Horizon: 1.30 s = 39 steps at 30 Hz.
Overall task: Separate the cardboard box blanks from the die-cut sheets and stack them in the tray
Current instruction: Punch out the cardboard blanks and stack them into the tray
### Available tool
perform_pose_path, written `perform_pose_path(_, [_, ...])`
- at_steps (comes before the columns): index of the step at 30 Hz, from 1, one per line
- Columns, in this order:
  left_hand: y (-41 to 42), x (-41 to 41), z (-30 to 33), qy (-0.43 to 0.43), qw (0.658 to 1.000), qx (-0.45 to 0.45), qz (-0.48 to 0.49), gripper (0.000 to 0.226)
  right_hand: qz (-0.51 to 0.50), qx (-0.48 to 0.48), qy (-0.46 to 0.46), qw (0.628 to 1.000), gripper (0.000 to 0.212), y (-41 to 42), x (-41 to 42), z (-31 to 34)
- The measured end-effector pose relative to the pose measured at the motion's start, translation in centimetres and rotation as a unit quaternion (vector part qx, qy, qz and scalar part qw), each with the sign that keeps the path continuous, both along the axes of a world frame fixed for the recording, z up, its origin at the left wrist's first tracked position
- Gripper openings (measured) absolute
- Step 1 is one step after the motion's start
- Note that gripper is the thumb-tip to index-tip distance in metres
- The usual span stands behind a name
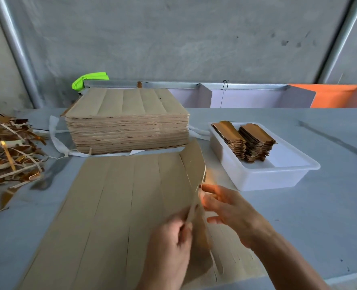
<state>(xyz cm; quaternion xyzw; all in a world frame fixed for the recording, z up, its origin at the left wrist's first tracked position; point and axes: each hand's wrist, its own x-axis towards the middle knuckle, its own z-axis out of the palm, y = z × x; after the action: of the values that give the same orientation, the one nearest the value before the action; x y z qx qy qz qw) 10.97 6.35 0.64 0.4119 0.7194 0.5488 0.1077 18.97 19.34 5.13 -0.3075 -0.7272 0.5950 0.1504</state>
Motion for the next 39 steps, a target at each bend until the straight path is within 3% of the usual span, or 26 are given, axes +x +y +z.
perform_pose_path(3, [0.5,0.5,0.0,0.131,0.990,-0.030,-0.034,0.038,-0.003,-0.041,0.012,0.999,0.006,-0.3,0.2,0.3])
perform_pose_path(6, [1.2,0.5,0.1,0.136,0.985,-0.022,-0.107,0.055,-0.017,-0.098,0.031,0.995,0.039,-0.3,0.6,0.2])
perform_pose_path(11, [1.8,-0.9,0.3,0.091,0.966,-0.065,-0.233,0.051,-0.006,-0.095,-0.051,0.994,0.074,-0.1,0.7,0.6])
perform_pose_path(13, [1.7,-1.8,0.4,0.041,0.948,-0.109,-0.296,0.048,-0.006,-0.114,-0.090,0.989,0.059,0.2,0.7,0.4])
perform_pose_path(15, [1.8,-2.7,0.3,-0.036,0.930,-0.140,-0.339,0.054,-0.012,-0.111,-0.103,0.988,0.023,0.2,0.8,0.4])
perform_pose_path(16, [1.9,-3.0,0.1,-0.057,0.932,-0.142,-0.328,0.052,-0.022,-0.103,-0.108,0.988,0.013,0.2,0.8,0.2])
perform_pose_path(20, [3.3,-3.7,1.5,-0.134,0.982,-0.101,-0.089,0.021,-0.055,-0.008,-0.159,0.986,0.029,-0.1,0.7,0.0])
perform_pose_path(22, [4.8,-4.2,3.1,-0.101,0.992,-0.069,0.024,0.044,-0.048,0.091,-0.183,0.978,0.029,-0.7,0.2,-0.1])
perform_pose_path(24, [6.3,-4.5,4.5,-0.036,0.992,-0.104,0.064,0.061,-0.037,0.242,-0.205,0.948,0.030,-1.3,-0.7,-0.6])
perform_pose_path(25, [7.1,-4.6,5.0,-0.001,0.988,-0.141,0.064,0.058,-0.035,0.306,-0.203,0.930,0.030,-1.7,-1.1,-0.9])
perform_pose_path(29, [9.6,-6.1,5.0,0.075,0.963,-0.256,0.046,0.032,-0.045,0.384,-0.174,0.905,0.028,-3.1,-2.0,-1.8])
perform_pose_path(31, [9.5,-7.3,4.2,0.074,0.963,-0.246,0.078,0.030,-0.084,0.330,-0.178,0.923,0.026,-2.6,-1.6,-1.8])
perform_pose_path(34, [8.4,-8.1,2.7,-0.061,0.979,-0.156,0.115,0.033,-0.163,0.046,-0.107,0.980,0.023,-1.5,-0.2,-1.4])
perform_pose_path(36, [7.8,-7.7,2.1,-0.153,0.976,-0.106,0.117,0.025,-0.185,-0.097,-0.053,0.977,0.020,-1.5,0.4,-1.4])
perform_pose_path(39, [7.4,-7.7,1.9,-0.181,0.970,-0.079,0.139,0.027,-0.228,-0.143,-0.010,0.963,0.017,-1.6,0.7,-1.8])
